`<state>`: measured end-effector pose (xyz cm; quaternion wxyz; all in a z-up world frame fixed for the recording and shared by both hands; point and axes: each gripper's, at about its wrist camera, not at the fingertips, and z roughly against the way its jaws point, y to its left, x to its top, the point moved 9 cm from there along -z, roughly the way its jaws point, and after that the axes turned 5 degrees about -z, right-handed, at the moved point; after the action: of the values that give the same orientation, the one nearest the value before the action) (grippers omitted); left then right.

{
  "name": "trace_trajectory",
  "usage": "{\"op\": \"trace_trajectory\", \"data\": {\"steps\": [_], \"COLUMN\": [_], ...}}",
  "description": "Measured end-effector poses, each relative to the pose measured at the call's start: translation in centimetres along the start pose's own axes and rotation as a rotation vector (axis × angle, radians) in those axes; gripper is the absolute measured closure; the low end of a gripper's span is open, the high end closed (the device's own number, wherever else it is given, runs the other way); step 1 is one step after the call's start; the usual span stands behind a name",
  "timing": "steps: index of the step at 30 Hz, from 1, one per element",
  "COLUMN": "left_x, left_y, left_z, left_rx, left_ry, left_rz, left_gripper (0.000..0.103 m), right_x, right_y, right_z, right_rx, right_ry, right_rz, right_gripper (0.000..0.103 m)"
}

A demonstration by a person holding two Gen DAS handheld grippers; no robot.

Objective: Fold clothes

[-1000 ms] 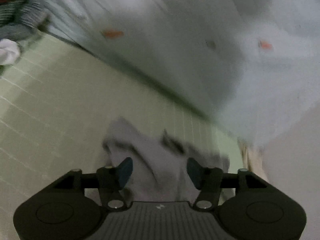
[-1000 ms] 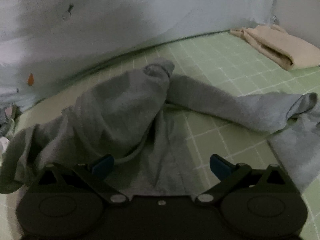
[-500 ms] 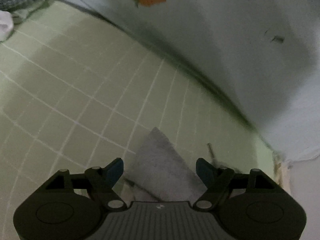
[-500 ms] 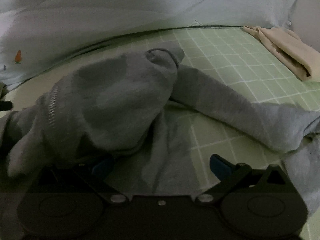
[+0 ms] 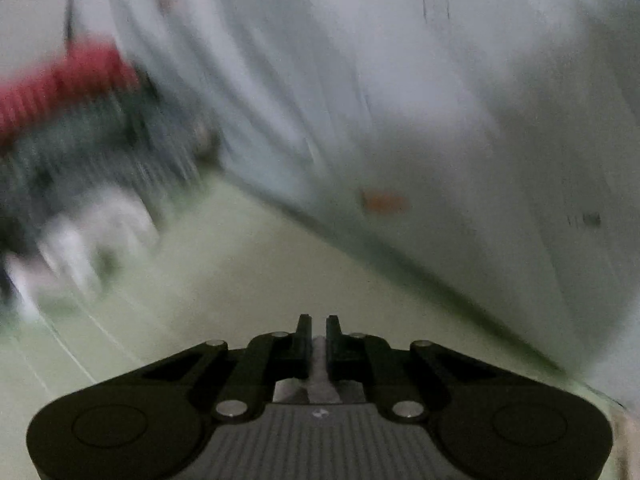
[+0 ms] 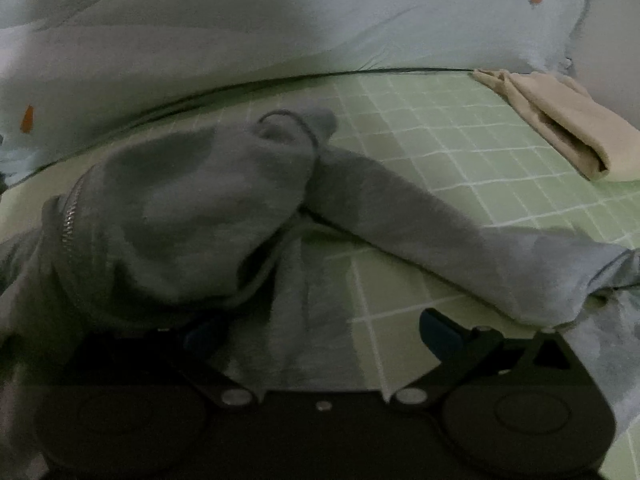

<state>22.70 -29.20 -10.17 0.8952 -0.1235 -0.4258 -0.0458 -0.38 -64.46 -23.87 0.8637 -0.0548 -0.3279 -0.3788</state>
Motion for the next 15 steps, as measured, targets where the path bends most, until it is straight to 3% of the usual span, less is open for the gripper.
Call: {"op": "trace_trajectory", "data": {"steps": [4,7,8,9,11,15], "left_x": [5.8,7.3,7.1,6.7,5.5,0.1], "left_y": [1.8,2.7,3.1,3.4,3.8,2.8], "left_z": [3.1,3.1,2.7,2.1,1.1,1.0], "left_rx": [0.115,0.194,0.228,0.264,0.297,0.163], "left_ry": [-0.192,-0.25,-0.239,-0.206,-0.145,-0.002], "left_rz": [-0.089,-0.125,-0.13,-0.134,-0.135,-0.151], "left_gripper": [0.096,0.094,0.085,0.063,0.037,0.028], "right_x": [0.2,0.4,0.3,0.3,0.3,-0.3], "right_y": [-0.6,-0.7,-0.7,-0.6,-0.4,0.0], "right_z": [0.5,0.6,0.6,0.7,1.0,1.7], "right_rx": [-0.013,-0.017,-0.018,-0.019,-0.021,-0.028], "right_ry": [-0.02,-0.026,-0.026,-0.025,-0.027,-0.027], "right_rz": [-0.008,-0.017,-0.018,-0.018,-0.003,0.044], "right_gripper": [0.0,0.0,0.0,0.0,0.0,0.0]}}
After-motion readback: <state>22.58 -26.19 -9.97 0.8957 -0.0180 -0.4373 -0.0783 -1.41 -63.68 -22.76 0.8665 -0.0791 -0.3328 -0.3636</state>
